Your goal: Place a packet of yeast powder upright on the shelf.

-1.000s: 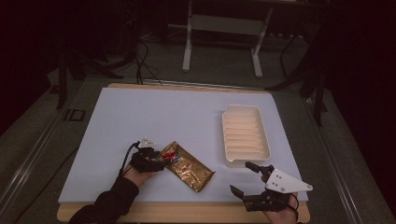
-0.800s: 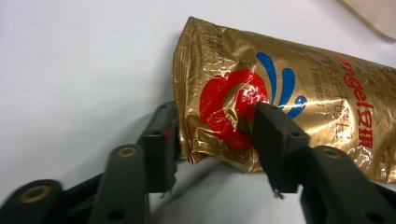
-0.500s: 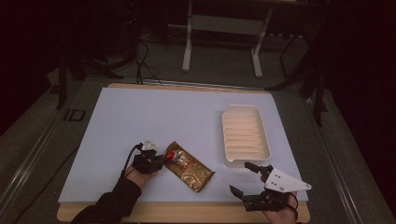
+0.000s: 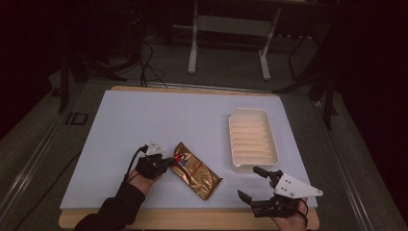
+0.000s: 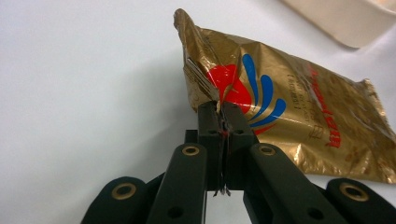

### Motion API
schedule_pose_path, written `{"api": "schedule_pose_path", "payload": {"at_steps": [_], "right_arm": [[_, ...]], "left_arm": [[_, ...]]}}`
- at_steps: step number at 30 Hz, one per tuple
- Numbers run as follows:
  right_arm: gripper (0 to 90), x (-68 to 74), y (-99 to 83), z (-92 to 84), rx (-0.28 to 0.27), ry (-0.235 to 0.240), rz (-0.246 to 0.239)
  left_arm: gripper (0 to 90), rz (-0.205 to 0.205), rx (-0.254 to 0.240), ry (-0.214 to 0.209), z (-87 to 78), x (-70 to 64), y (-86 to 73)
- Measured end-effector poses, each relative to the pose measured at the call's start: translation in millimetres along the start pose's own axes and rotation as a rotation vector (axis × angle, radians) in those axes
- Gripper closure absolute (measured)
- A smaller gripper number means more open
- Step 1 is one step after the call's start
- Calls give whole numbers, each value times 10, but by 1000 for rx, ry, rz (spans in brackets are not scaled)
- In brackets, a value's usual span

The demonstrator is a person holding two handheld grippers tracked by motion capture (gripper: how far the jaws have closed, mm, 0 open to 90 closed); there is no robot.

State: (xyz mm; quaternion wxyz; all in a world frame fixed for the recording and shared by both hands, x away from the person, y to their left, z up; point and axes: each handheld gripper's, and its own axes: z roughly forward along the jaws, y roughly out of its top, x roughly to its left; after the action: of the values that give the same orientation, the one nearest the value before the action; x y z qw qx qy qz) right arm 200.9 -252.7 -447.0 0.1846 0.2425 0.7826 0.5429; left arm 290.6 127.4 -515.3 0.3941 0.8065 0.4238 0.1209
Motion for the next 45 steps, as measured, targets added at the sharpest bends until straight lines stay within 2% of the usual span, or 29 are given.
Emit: {"api": "schedule_pose_path", "payload": {"at_steps": [3,9,11,12,13,15,20,21,23,27,30,32,36,40,42,43,45], "right_arm": [[138,-2,3,-6,-1,-4,3],[140,11,1,4,4,1,5],[146,11,-2,7,6,8,10],[154,11,-4,12,11,8,8],[154,11,-4,12,11,8,8],[184,10,-4,12,23,1,3],[207,8,0,-1,28,-8,2],[218,11,6,-9,27,-8,4],[227,13,14,-13,28,-7,1],[236,20,30,-17,31,-11,-7],[254,25,46,-28,30,-8,-16],[256,22,58,-34,27,-3,-16],[280,15,78,-33,43,-15,-26],[312,12,103,-11,59,11,-29],[321,12,130,-9,54,27,-25],[323,11,147,-4,55,40,-24],[337,10,181,-1,58,53,-24]], "left_arm": [[891,68,-34,4,-123,-99,84],[890,90,-78,-4,-208,-175,140],[890,93,-87,-18,-232,-182,156],[889,90,-98,-38,-255,-189,175],[890,90,-98,-38,-255,-189,175],[890,126,-106,-37,-302,-209,206],[891,141,-115,-45,-355,-234,246],[891,166,-135,-55,-409,-282,282],[891,188,-145,-63,-443,-318,307],[892,214,-154,-86,-514,-394,360],[891,254,-165,-94,-576,-448,401],[891,295,-173,-90,-614,-480,429],[891,340,-180,-123,-688,-520,489],[891,403,-217,-146,-772,-553,536],[891,424,-218,-164,-811,-560,567],[890,434,-224,-160,-831,-565,579],[891,446,-231,-185,-867,-569,606]]}}
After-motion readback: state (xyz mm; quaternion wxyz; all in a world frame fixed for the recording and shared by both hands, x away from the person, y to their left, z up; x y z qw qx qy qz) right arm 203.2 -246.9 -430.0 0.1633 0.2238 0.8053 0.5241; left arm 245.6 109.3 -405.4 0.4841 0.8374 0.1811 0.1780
